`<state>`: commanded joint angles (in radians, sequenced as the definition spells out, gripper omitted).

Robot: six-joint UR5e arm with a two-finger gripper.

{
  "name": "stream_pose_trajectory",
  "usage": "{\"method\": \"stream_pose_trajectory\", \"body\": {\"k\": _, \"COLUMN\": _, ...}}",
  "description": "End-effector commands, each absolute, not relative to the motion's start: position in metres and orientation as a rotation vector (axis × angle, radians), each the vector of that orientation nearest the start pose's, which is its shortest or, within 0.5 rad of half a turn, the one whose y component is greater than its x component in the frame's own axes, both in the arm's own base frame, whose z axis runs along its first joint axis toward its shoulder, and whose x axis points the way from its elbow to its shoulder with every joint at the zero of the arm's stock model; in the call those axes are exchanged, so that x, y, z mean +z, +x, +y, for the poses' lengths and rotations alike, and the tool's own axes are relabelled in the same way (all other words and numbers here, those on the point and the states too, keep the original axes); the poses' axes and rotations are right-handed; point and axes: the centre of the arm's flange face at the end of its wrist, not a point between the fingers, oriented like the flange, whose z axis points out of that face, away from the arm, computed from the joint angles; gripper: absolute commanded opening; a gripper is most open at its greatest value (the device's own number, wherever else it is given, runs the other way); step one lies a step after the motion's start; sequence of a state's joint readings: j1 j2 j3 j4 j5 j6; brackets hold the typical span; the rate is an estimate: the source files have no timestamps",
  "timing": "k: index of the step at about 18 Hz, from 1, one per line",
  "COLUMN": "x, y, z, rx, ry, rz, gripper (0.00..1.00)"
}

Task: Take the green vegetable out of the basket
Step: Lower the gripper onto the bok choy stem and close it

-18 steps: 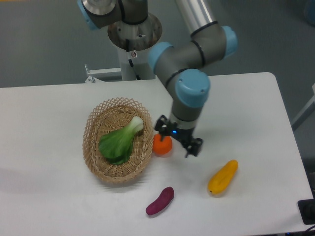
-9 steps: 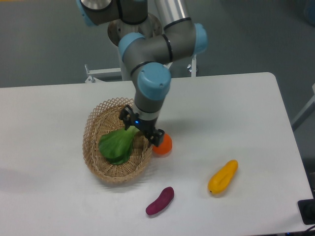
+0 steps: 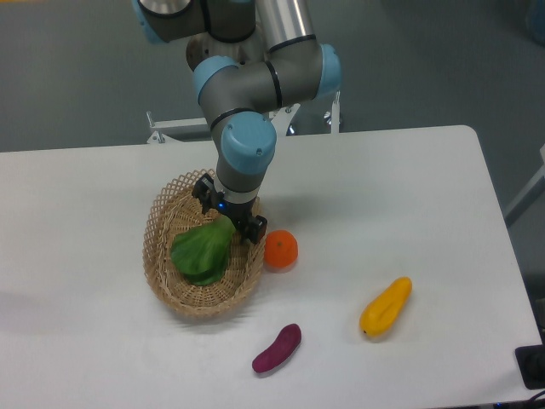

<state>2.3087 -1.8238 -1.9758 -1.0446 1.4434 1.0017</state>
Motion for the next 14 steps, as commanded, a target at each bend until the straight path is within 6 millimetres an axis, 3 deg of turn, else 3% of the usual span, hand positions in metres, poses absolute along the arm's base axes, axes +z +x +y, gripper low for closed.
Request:
{"method": "stream_pose_trajectory", "body": {"k": 6, "x": 0.206, "y": -0.225, "z": 0.475, "rx": -0.322, "ry": -3.113, "rz": 0.377, "gripper": 1.00}}
{"method": "stream_pose_trajectory", "body": {"k": 7, "x": 0.203, "y": -0.225, "z": 0.475, "rx": -0.330, "ry": -3.116, "rz": 0.380, "gripper": 0.95}}
{"method": "stream_pose_trajectory", "body": {"k": 11, "x": 0.205, "y": -0.226, "z": 0.477, "rx": -0.325, "ry": -3.112, "rz": 0.379, "gripper": 0.45}}
{"method": "stream_pose_trajectory", "body": {"k": 14, "x": 0.212, "y": -0.228, "z": 0.480, "rx": -0.318, "ry": -3.110, "rz": 0.375, "gripper": 0.27}}
